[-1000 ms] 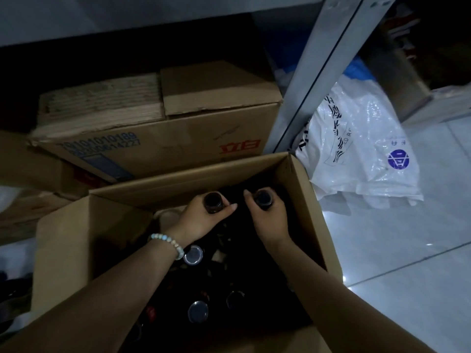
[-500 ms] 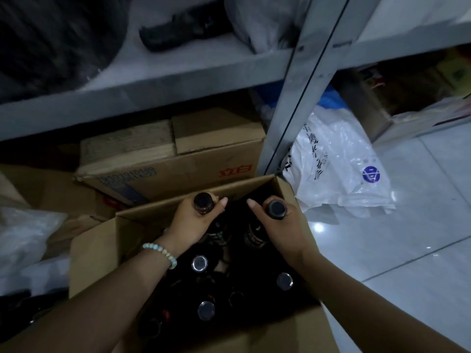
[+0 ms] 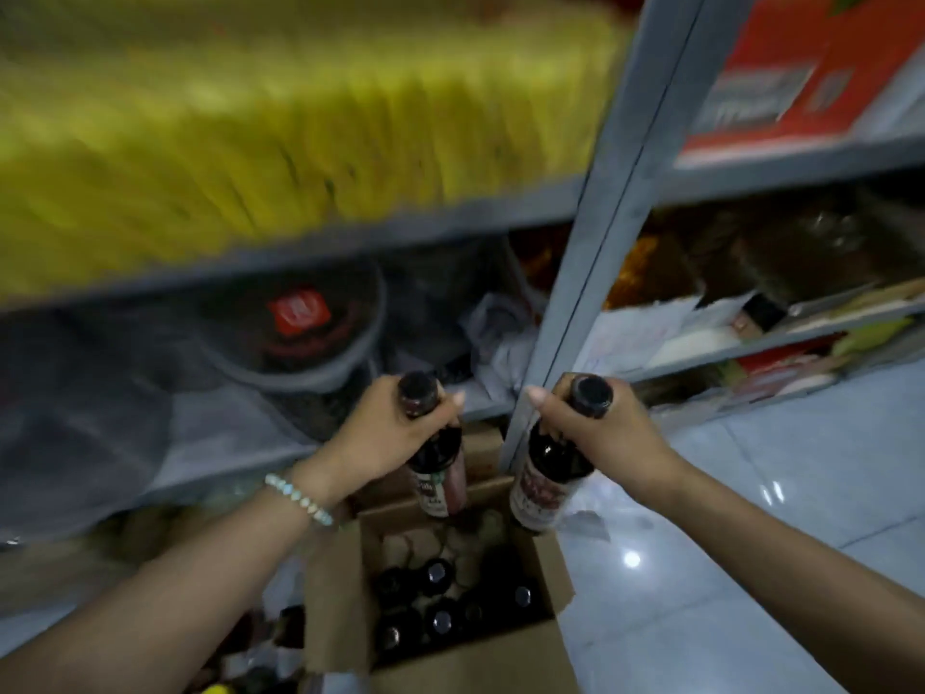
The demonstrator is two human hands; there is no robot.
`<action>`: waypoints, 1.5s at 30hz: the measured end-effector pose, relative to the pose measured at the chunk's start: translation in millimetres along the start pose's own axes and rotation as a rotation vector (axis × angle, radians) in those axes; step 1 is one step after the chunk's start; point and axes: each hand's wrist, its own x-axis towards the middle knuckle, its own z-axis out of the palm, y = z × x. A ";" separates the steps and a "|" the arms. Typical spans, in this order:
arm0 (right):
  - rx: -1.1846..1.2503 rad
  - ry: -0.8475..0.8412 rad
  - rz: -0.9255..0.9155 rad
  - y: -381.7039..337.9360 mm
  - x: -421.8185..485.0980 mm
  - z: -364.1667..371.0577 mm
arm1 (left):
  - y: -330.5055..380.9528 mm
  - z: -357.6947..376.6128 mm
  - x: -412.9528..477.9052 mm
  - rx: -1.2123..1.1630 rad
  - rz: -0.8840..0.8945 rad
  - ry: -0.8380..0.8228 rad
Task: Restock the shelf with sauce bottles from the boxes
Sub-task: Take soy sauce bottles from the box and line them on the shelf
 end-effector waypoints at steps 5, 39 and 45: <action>0.018 -0.078 -0.200 -175.4 -7.7 -22.0 | 155.5 -82.3 -30.0 0.048 0.098 0.122; 0.268 -0.385 -0.695 -755.9 -17.8 219.7 | 518.6 -565.9 -265.8 0.167 0.382 0.899; 0.216 -0.407 -0.716 -792.6 26.6 254.2 | 517.9 -609.8 -233.7 0.117 0.417 0.972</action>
